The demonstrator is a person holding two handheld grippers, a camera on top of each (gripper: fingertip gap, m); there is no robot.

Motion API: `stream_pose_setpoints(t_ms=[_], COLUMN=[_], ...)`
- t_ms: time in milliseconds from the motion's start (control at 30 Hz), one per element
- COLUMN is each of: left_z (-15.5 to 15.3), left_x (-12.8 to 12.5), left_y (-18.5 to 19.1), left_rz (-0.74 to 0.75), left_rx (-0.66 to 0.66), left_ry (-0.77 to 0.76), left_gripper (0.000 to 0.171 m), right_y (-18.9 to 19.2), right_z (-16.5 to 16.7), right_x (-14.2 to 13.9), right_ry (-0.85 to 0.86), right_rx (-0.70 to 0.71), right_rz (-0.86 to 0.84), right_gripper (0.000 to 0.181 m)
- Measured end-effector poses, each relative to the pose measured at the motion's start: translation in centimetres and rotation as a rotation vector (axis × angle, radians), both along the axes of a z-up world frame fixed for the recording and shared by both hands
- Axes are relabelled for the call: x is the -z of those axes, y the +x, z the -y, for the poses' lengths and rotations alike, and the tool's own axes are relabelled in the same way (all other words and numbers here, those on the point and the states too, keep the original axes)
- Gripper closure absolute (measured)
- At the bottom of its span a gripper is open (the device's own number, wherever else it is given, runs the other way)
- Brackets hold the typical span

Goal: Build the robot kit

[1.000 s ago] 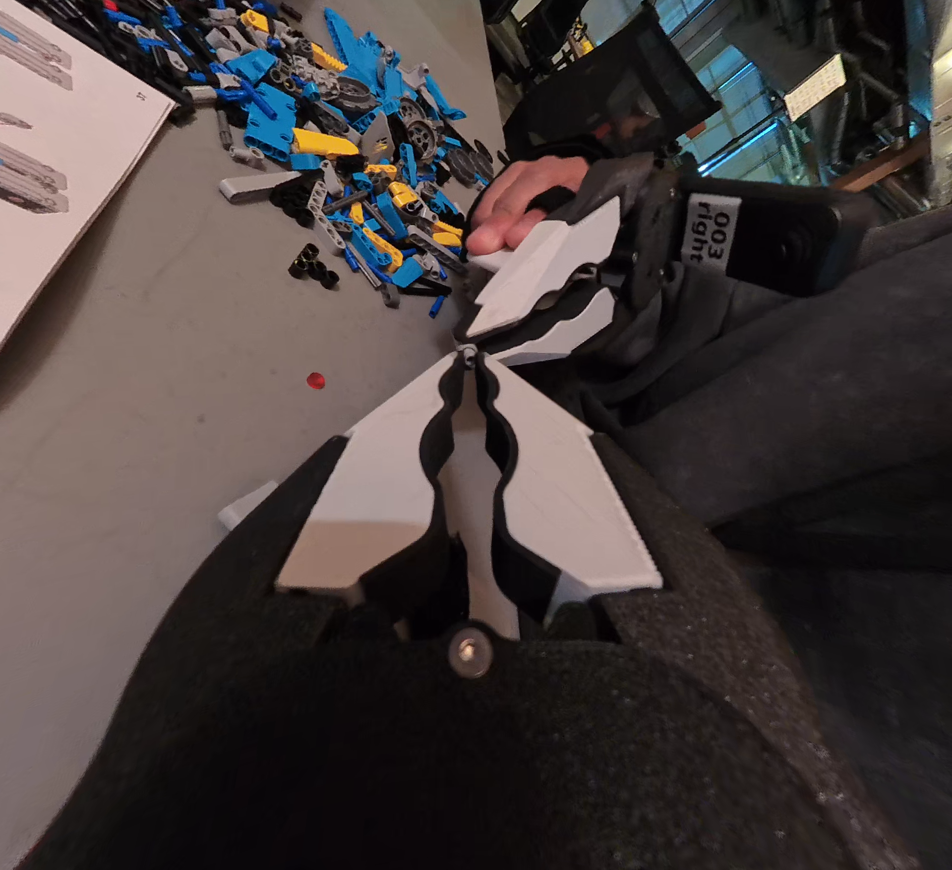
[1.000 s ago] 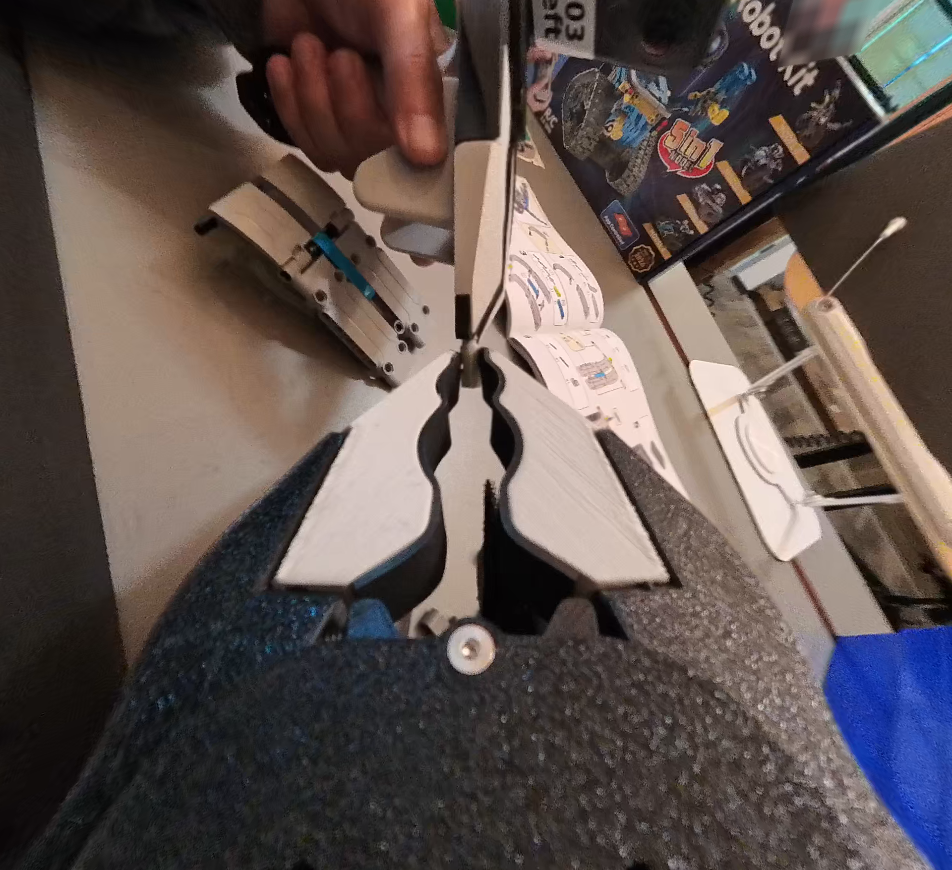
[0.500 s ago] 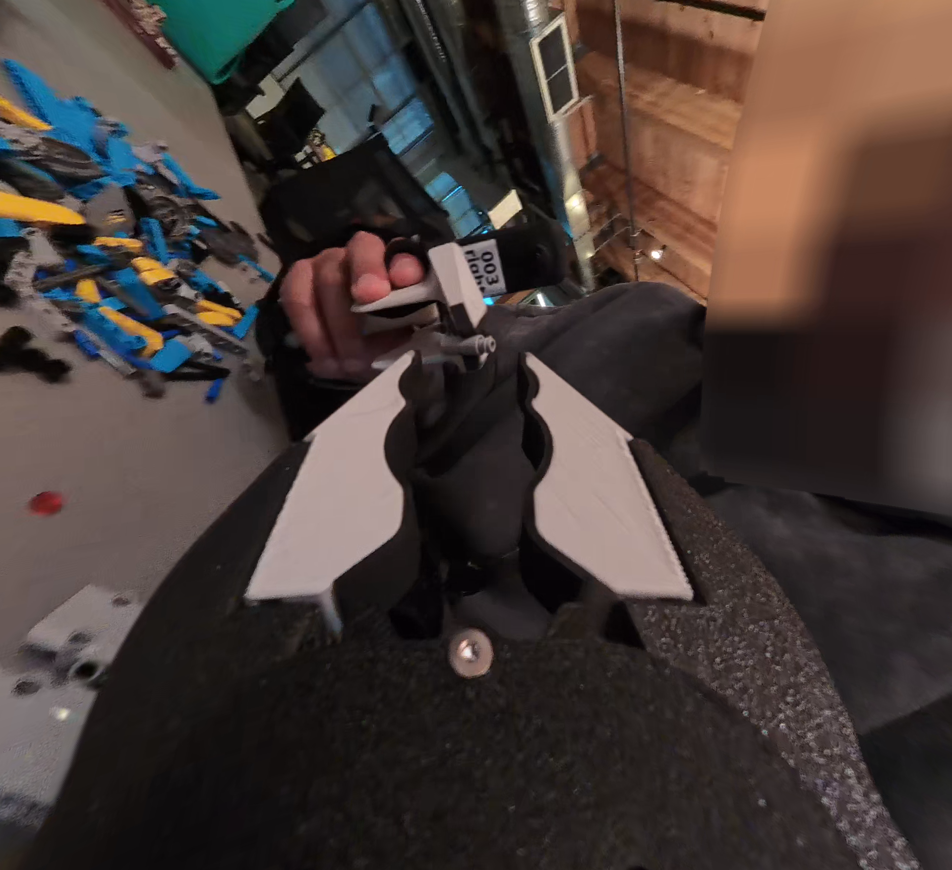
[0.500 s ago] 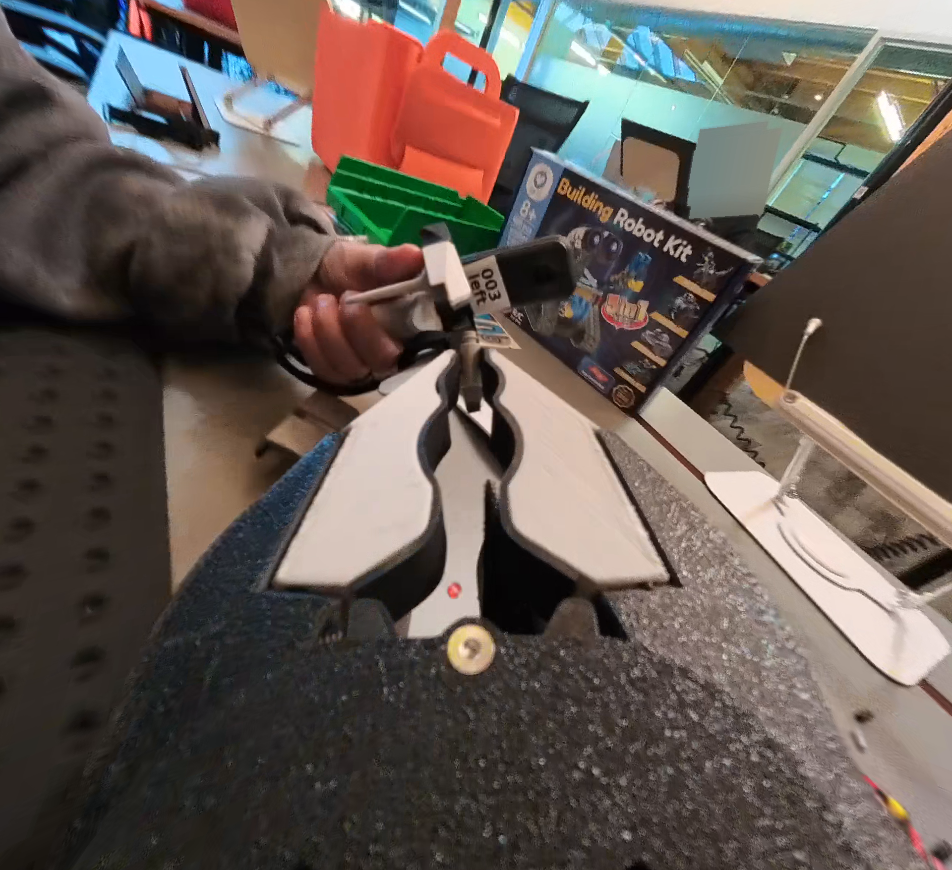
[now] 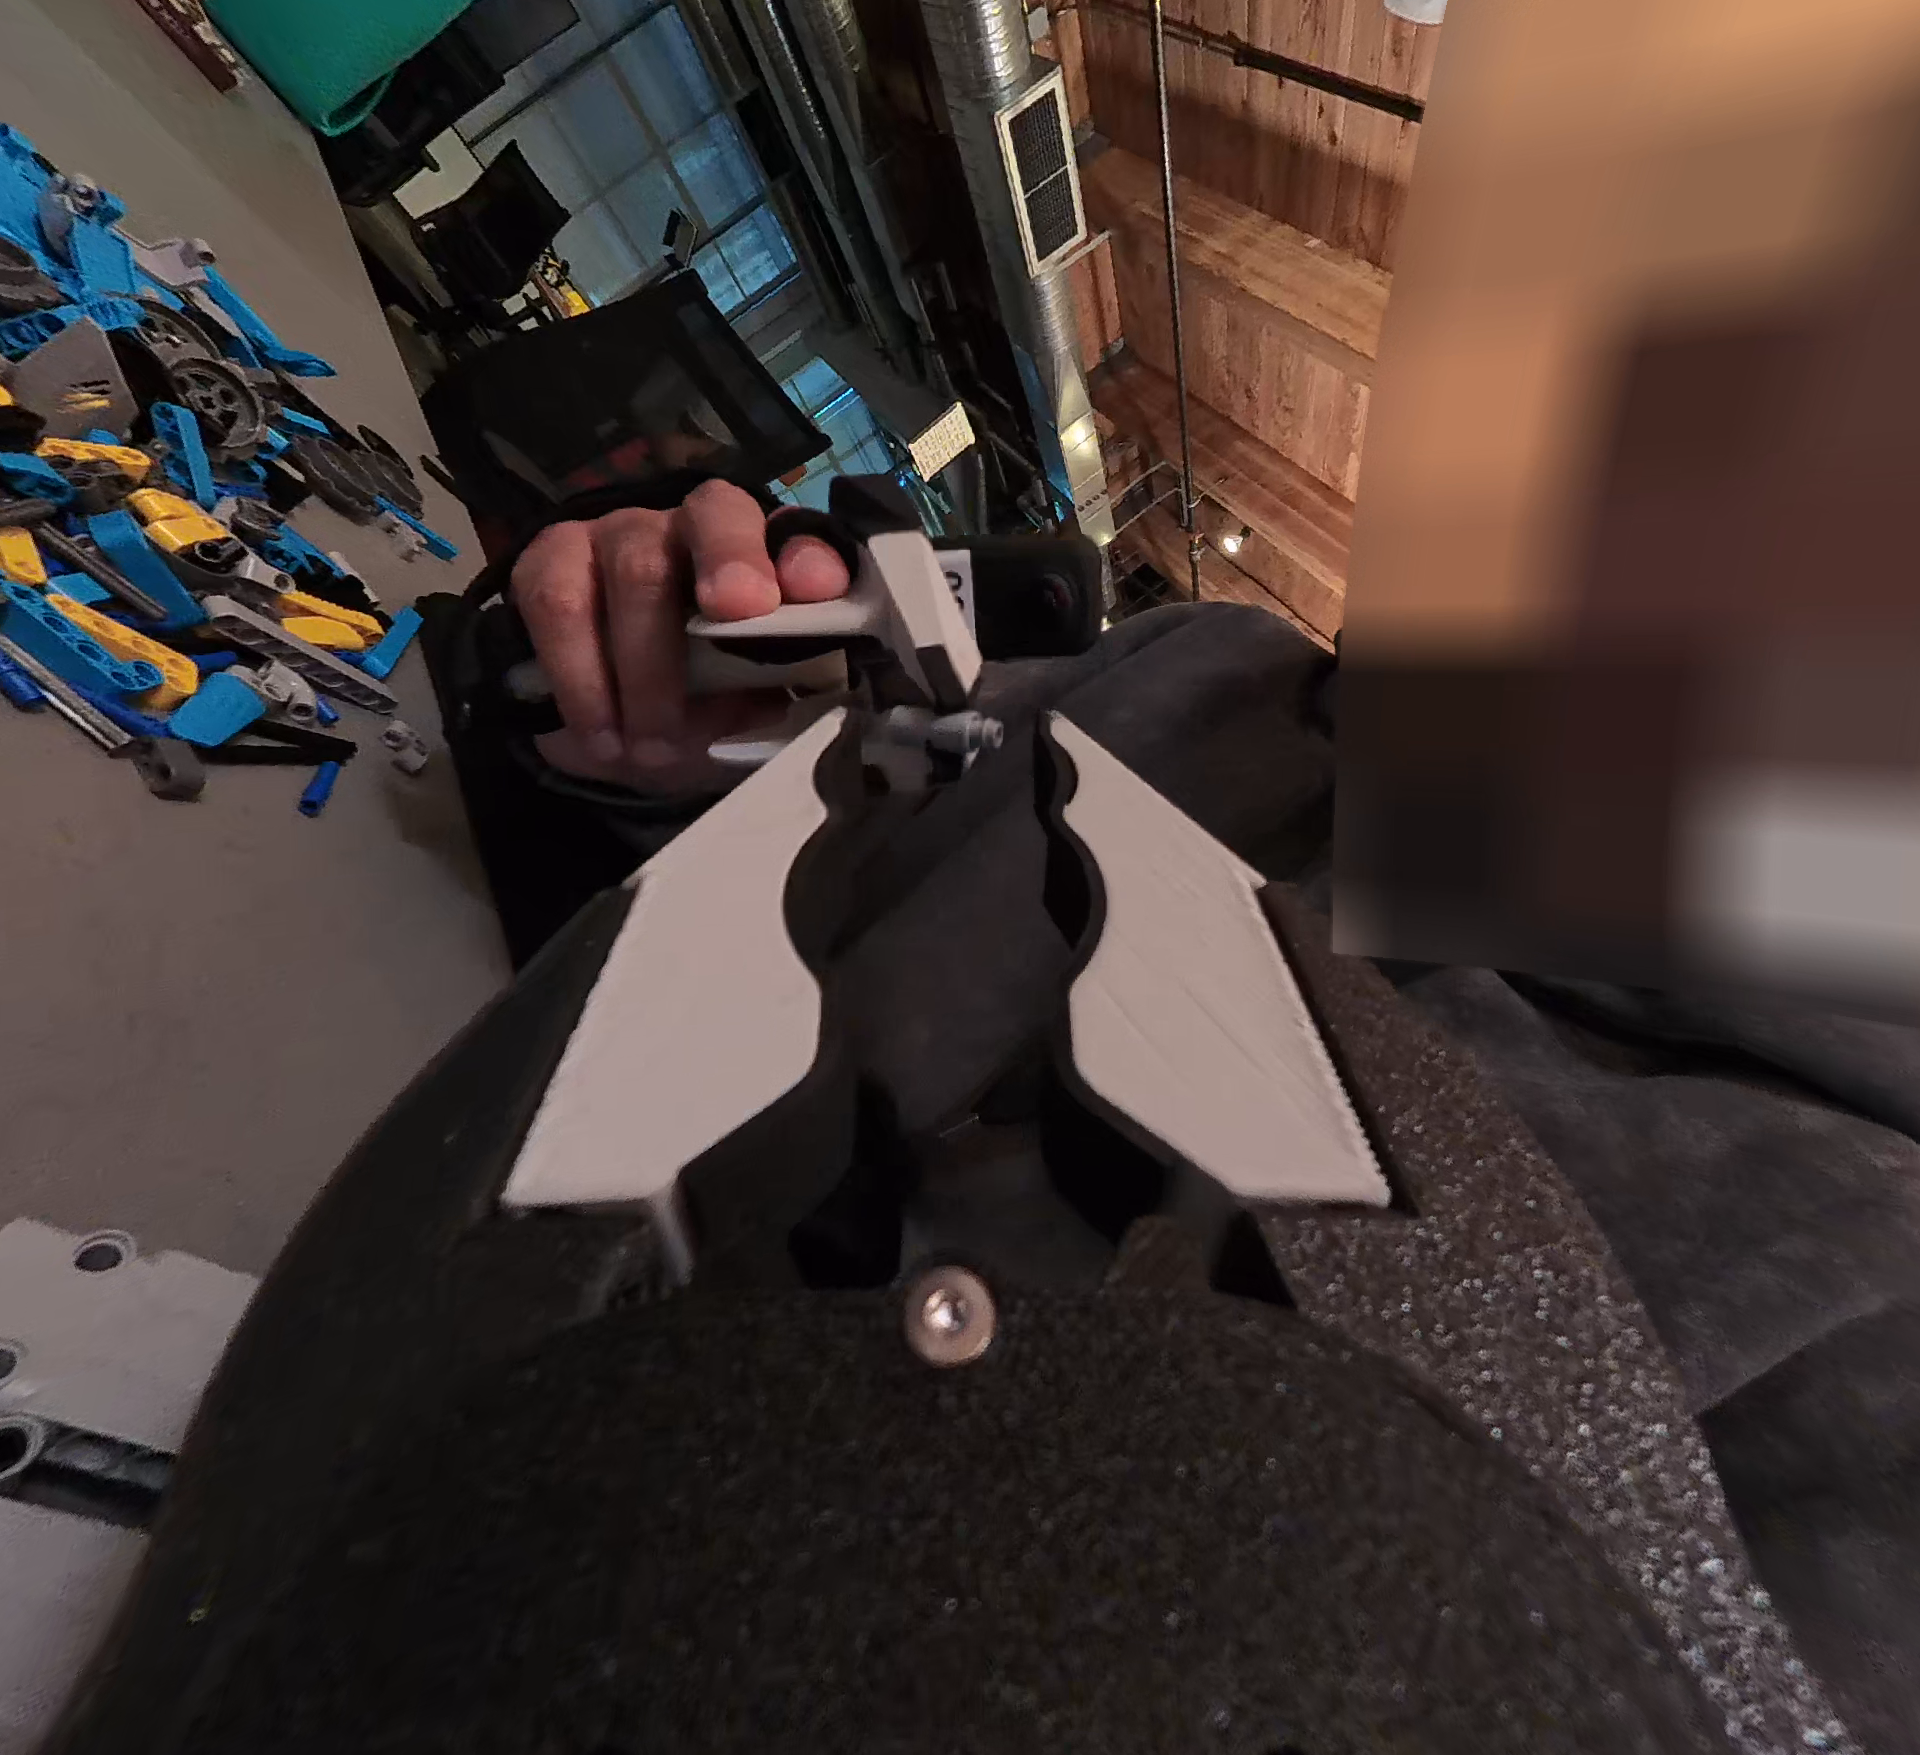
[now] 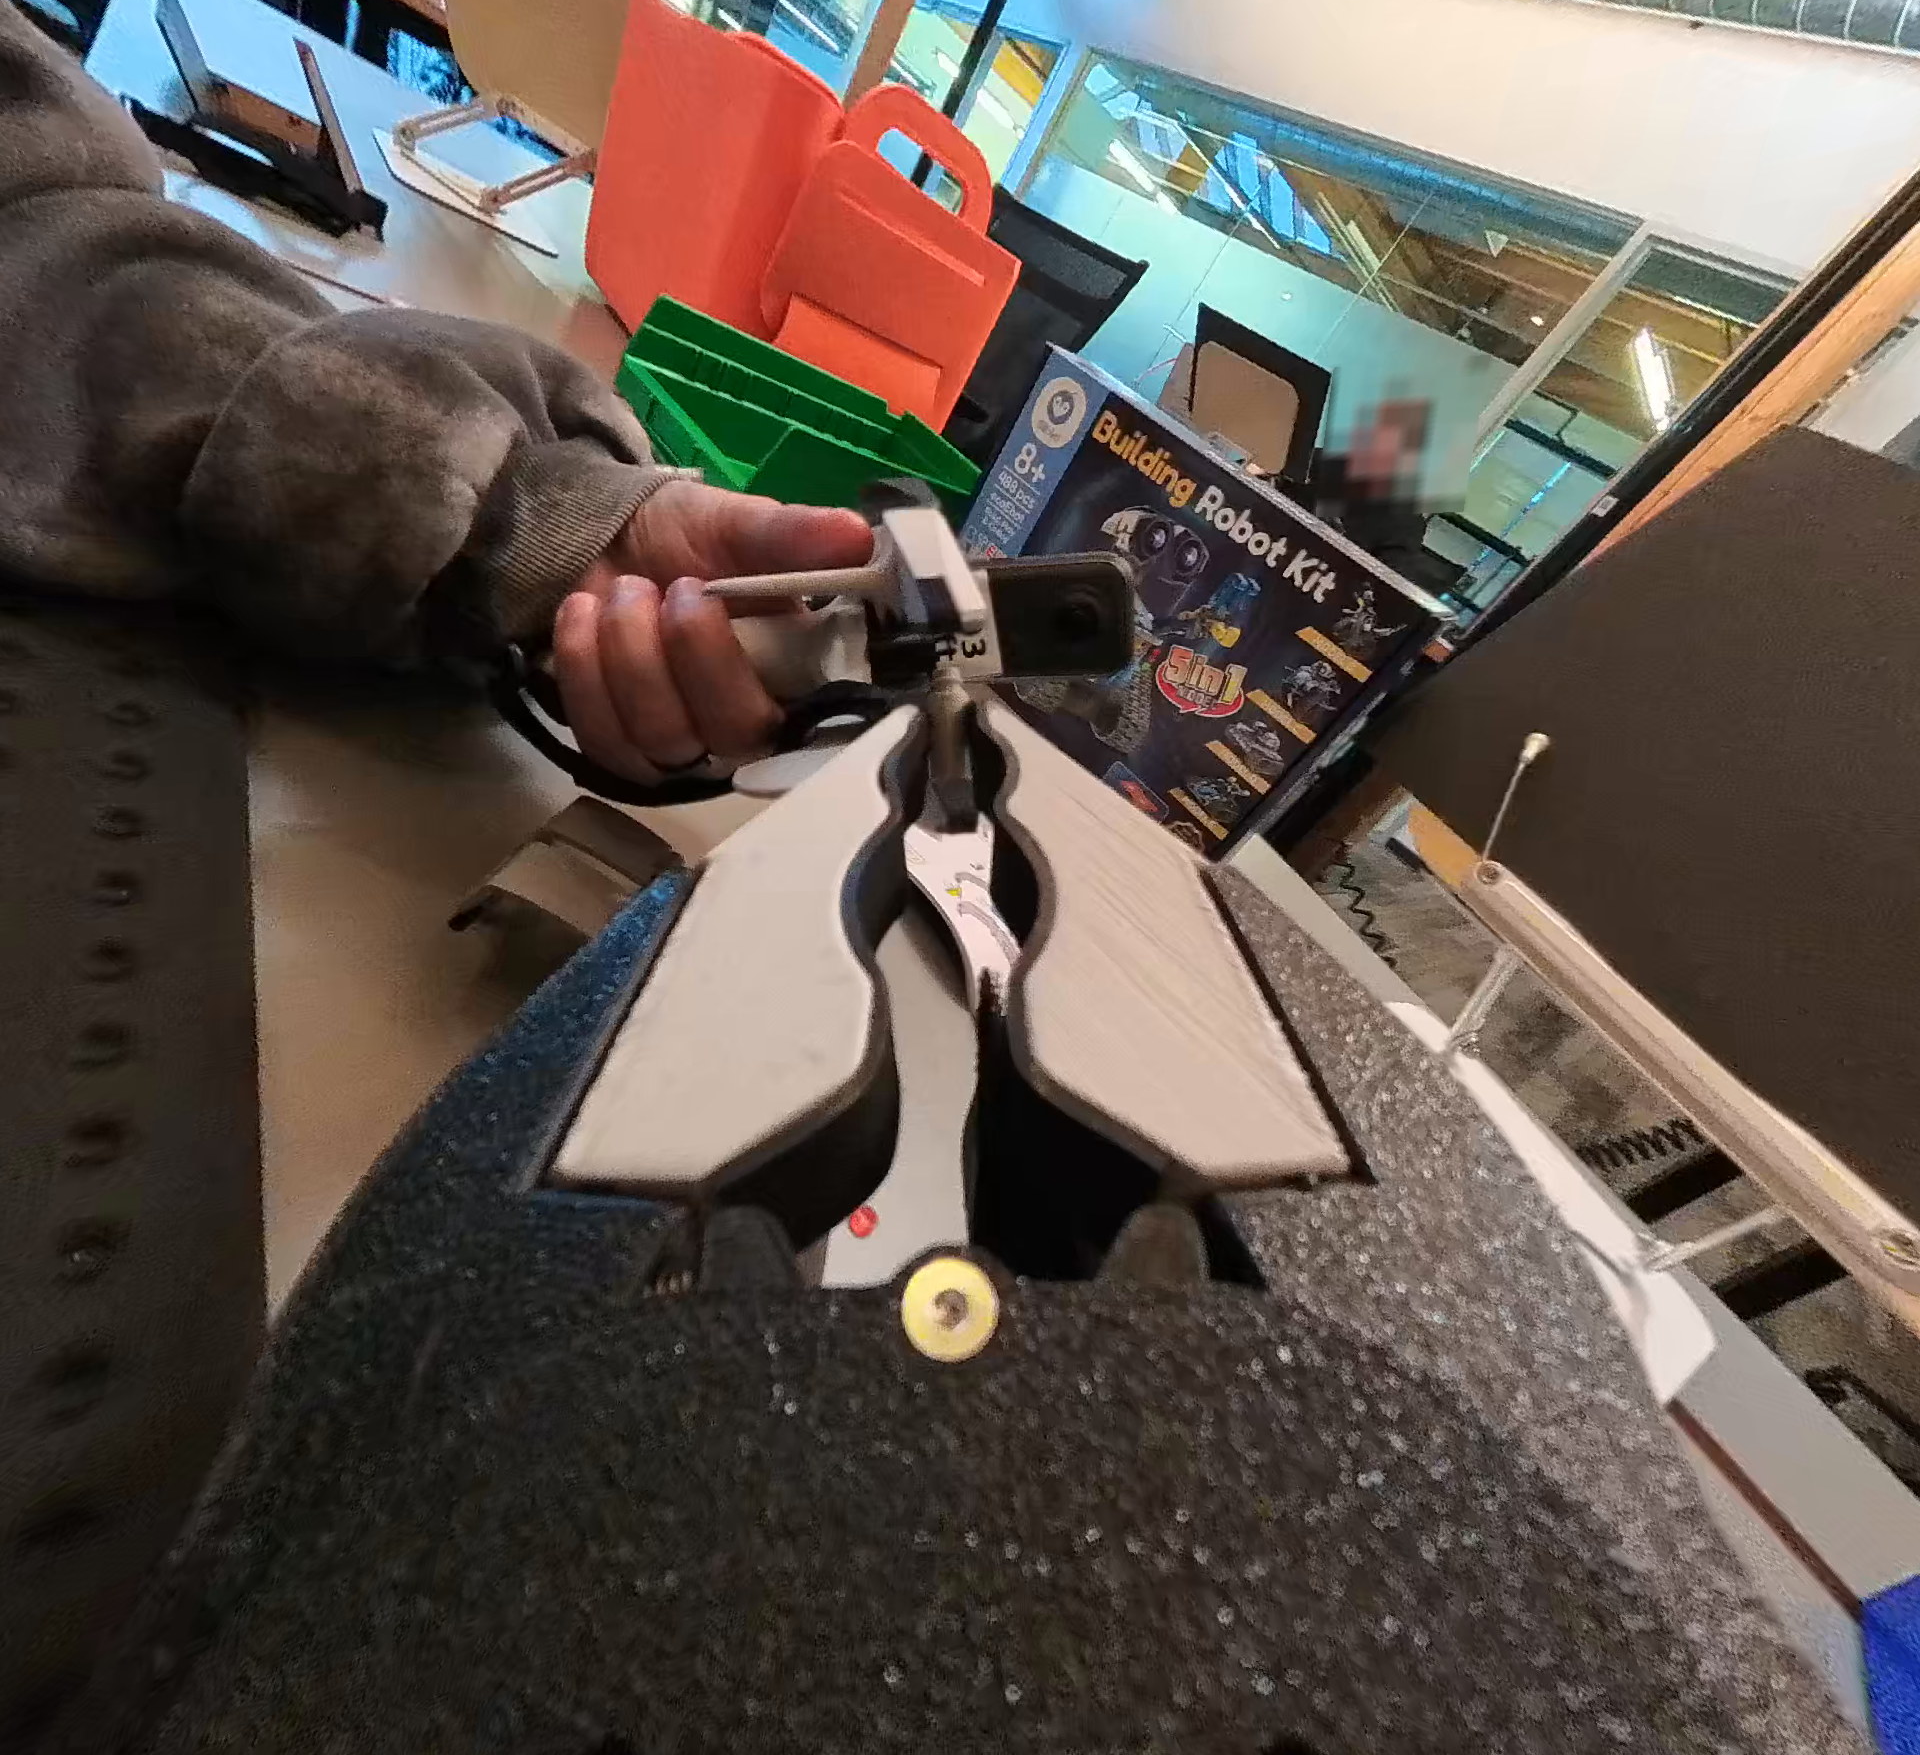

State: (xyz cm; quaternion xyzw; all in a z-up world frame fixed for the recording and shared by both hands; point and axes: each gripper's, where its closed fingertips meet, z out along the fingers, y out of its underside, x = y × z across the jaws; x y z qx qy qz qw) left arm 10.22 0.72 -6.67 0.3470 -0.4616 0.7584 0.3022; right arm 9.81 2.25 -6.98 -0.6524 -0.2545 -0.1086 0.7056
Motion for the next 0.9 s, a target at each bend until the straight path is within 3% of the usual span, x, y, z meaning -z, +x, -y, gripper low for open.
stream_pose_setpoints(t_ms=[133, 900], left_z=[0.43, 0.95], left_x=[0.03, 0.04], left_y=[-0.41, -0.74], left_rz=[0.012, 0.019], left_rx=[0.028, 0.037], left_ry=[0.002, 0.018], left_gripper=[0.151, 0.154], right_y=[-0.08, -0.31], right_z=[0.17, 0.47], right_x=[-0.16, 0.52], right_ry=[0.0, -0.025], right_rx=[-0.02, -0.06], right_rz=[-0.025, -0.055], right_gripper=[0.175, 0.174])
